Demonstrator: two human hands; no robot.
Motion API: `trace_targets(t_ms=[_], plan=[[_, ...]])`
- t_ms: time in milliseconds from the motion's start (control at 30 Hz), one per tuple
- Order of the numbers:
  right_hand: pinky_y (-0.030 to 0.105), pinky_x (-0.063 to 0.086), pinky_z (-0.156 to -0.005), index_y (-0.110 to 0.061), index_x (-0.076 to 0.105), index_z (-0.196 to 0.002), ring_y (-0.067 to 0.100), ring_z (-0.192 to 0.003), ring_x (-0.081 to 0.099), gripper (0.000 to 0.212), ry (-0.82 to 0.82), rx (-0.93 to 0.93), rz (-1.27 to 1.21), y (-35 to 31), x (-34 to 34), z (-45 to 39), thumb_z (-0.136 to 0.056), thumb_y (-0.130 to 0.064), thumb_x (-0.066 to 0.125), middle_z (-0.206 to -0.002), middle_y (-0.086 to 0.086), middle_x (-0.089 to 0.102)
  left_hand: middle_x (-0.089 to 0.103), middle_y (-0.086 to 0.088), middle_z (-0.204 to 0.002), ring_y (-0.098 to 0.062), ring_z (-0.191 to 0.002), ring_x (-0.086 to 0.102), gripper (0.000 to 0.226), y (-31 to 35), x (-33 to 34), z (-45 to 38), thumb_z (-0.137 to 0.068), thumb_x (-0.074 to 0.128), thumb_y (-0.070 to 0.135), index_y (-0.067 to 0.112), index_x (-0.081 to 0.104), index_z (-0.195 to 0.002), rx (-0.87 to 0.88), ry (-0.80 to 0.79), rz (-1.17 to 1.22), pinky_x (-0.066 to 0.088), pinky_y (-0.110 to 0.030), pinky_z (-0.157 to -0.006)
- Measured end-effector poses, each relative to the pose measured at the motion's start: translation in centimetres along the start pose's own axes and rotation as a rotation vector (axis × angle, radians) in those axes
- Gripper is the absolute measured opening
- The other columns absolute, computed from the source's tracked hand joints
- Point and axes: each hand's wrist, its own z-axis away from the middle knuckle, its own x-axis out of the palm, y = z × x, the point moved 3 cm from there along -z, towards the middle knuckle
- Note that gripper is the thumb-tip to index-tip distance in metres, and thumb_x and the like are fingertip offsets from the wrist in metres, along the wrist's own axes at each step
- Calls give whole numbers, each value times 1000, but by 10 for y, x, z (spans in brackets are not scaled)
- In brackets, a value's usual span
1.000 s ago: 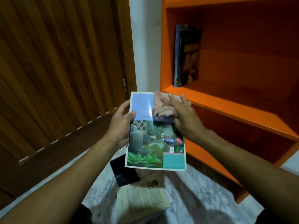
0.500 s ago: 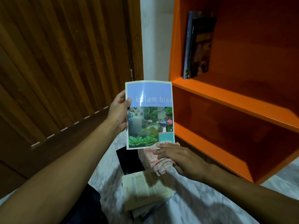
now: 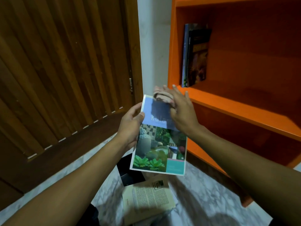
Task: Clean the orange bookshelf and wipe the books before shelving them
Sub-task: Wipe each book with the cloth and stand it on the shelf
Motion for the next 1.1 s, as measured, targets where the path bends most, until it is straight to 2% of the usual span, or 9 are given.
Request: trace_targets(t_ms=[200, 333, 500, 633, 767, 833, 900, 1000, 1100], plan=[[55, 10, -123, -8, 61, -121, 20, -148, 26, 54, -150, -133, -71, -3, 57, 44, -73, 10, 44, -151, 2, 43, 70, -19, -121, -37, -102, 72, 32, 2, -10, -11, -103, 46, 4, 21, 66, -122, -63, 50, 271, 58, -53, -87], [49, 11, -124, -12, 57, -122, 20, -150, 24, 62, -236, -272, -142, -9, 80, 91, -68, 14, 44, -151, 6, 45, 72, -13, -119, -37, -102, 72, 35, 2, -30, -22, -105, 44, 10, 22, 58, -135, -117, 165, 298, 55, -64, -86], [53, 16, -122, -7, 62, -113, 23, -145, 36, 54, -359, -371, -195, -14, 90, 123, -66, 12, 42, -139, 9, 59, 74, -12, -114, -33, -100, 73, 33, 8, -40, -19, -104, 48, 11, 26, 58, -132, -113, 217, 281, 55, -66, -86], [42, 38, -109, -4, 64, -115, 22, -123, 55, 55, -406, -340, -185, -15, 76, 128, -68, 2, 38, -121, 12, 66, 74, -7, -112, -31, -97, 75, 34, 16, -41, -18, -104, 48, 11, 28, 60, -132, -67, 233, 227, 57, -62, -83], [22, 44, -74, -7, 63, -115, 16, -93, 61, 31, -475, -166, -221, 1, 54, 124, -91, -12, 45, -107, 7, 68, 75, -8, -113, -28, -97, 75, 37, 24, -43, -16, -104, 48, 13, 27, 58, -136, -9, 207, 157, 59, -58, -83], [16, 43, -68, -13, 61, -110, 11, -86, 64, 19, -357, -4, -219, 17, 39, 120, -94, -22, 56, -101, 0, 70, 76, -6, -111, -28, -100, 74, 36, 29, -43, -13, -104, 48, 13, 28, 58, -136, 20, 168, 116, 59, -56, -84], [25, 42, -62, -20, 55, -101, 15, -75, 61, 20, -156, 225, -228, 39, 25, 113, -93, -36, 64, -90, 0, 67, 76, -7, -110, -30, -104, 72, 36, 34, -41, -10, -104, 48, 12, 26, 57, -136, 58, 116, 73, 60, -52, -84], [46, 58, -72, -35, 53, -116, 18, -87, 67, 40, -119, 531, -482, 55, 12, 100, -84, -53, 70, -112, 2, 65, 74, -13, -114, -36, -107, 70, 37, 38, -31, -2, -103, 50, 12, 26, 56, -137, 116, 13, 27, 57, -53, -88], [45, 55, -92, -25, 58, -127, 21, -108, 67, 43, -203, 620, -716, 56, 1, 87, -87, -33, 72, -127, 4, 66, 71, -18, -118, -40, -109, 67, 35, 42, -17, 4, -102, 53, 13, 29, 60, -132, 165, -67, -23, 52, -63, -94]])
